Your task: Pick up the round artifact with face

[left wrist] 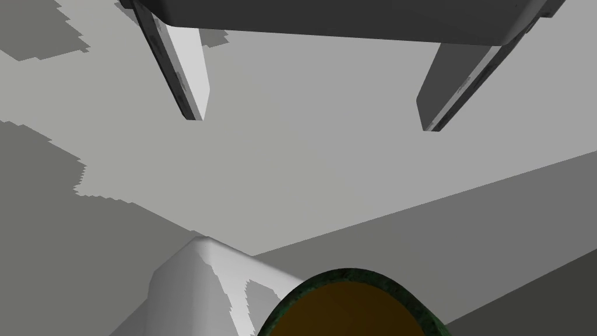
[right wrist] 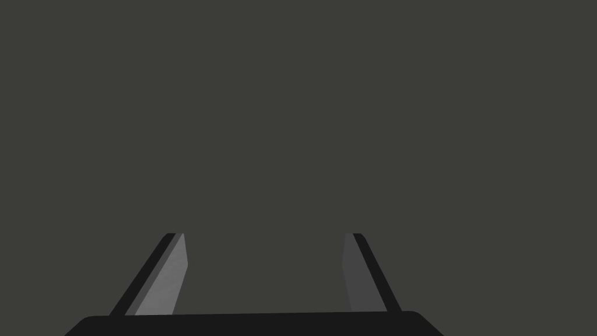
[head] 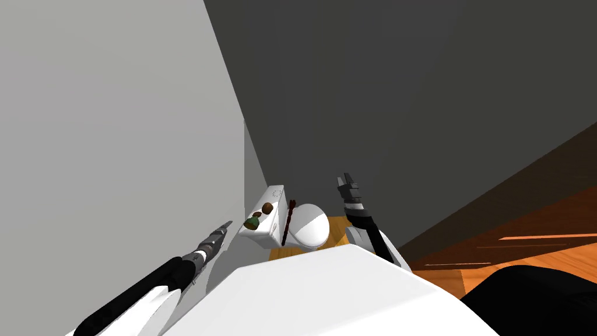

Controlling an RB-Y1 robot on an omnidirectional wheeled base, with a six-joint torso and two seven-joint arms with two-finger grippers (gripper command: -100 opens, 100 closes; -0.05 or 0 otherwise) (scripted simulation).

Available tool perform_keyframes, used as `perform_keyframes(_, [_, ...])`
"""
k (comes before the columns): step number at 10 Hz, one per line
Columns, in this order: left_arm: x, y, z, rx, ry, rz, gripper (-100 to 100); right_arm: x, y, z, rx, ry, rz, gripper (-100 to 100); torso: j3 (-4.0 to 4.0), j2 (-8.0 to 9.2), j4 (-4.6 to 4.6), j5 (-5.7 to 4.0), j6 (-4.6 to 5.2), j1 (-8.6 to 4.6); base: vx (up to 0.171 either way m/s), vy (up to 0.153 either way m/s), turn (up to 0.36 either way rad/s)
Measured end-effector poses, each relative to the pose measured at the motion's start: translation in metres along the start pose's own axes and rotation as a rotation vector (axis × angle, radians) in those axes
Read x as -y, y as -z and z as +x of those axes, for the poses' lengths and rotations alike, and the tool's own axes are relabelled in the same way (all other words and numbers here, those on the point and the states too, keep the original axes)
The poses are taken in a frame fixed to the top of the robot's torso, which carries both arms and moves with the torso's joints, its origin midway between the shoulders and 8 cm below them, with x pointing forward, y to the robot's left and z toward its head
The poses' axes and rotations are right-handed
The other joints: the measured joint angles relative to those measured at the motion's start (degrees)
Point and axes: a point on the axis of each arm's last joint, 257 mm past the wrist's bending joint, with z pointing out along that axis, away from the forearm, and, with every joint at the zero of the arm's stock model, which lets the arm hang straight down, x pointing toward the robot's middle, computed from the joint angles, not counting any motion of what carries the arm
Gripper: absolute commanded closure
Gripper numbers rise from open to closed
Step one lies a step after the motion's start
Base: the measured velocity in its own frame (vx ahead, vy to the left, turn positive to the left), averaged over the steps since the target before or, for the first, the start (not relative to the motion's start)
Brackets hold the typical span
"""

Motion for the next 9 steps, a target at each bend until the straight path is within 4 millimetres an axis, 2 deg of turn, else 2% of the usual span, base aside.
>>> perform_keyframes(3, [0.001,-0.022,-0.003,0.005,0.023,0.000,-100,0.000,0.000,0.000,0.000,0.000,0.000,0,-0.18,-0.32,-0.07,-0.04,0.00,-0.16,-0.025,-0.009,-0.044])
perform_keyframes(9, [0.010,-0.061,-0.005,0.007,0.061,0.005,-100,0.000,0.000,0.000,0.000,0.000,0.000,0,0.00,-0.01,0.00,-0.03,-0.01,-0.12,-0.102,0.018,-0.033])
